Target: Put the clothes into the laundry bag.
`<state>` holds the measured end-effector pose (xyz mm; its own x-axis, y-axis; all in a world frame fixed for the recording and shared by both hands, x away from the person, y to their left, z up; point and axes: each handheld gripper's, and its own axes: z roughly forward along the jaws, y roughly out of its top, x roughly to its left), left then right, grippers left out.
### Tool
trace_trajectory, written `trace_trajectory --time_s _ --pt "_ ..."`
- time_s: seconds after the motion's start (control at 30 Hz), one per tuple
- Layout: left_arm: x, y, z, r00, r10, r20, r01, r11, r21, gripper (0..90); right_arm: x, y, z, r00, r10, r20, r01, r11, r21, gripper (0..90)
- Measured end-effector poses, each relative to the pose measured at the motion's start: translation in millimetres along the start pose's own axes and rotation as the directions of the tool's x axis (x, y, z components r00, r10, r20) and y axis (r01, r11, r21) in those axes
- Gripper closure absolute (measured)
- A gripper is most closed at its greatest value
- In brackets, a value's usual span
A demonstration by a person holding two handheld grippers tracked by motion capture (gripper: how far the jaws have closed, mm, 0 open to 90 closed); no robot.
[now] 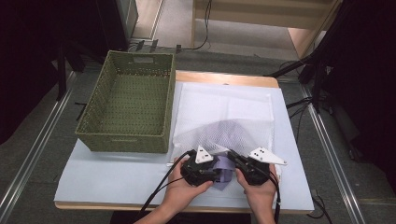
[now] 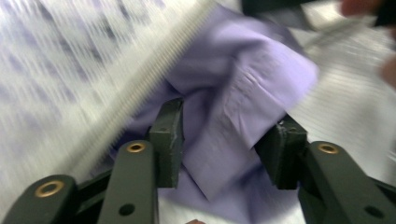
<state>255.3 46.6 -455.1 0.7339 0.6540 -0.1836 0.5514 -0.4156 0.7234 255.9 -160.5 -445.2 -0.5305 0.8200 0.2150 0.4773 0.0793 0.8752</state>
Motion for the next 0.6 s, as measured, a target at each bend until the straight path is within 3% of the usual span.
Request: trace_trajectory --time_s 0.17,0.3,0.37,0.5,0.6 --pt "-17.4 -8.0 0.6 0.9989 0.014 0.046 -0.015 0.9999 0.009 51.2 1.0 0.5 -0.2 1.0000 -0.002 -0.001 0.002 1.000 -0.001 89.7" --pt "-22.6 -9.7 17.4 0.9995 0.030 -0.015 -0.029 0.9973 0.067 51.4 1.4 0.8 -1.0 1.0000 -0.008 -0.006 0.008 1.000 -0.007 89.7" --pt "-22.4 -6.7 21.5 0.9967 0.052 -0.063 -0.047 0.9964 0.070 61.0 2.2 0.7 -1.8 1.0000 -0.005 -0.005 0.005 1.000 -0.005 89.7" --pt "-15.5 4.9 29.9 0.9943 0.065 -0.084 -0.058 0.9949 0.082 87.2 2.2 2.3 -3.5 0.9999 -0.009 -0.008 0.009 1.000 -0.013 89.6" --pt "-5.8 16.6 34.2 0.9937 0.038 -0.105 -0.031 0.9973 0.066 88.8 2.7 3.7 -4.9 0.9999 -0.007 -0.010 0.007 1.000 -0.021 89.7"
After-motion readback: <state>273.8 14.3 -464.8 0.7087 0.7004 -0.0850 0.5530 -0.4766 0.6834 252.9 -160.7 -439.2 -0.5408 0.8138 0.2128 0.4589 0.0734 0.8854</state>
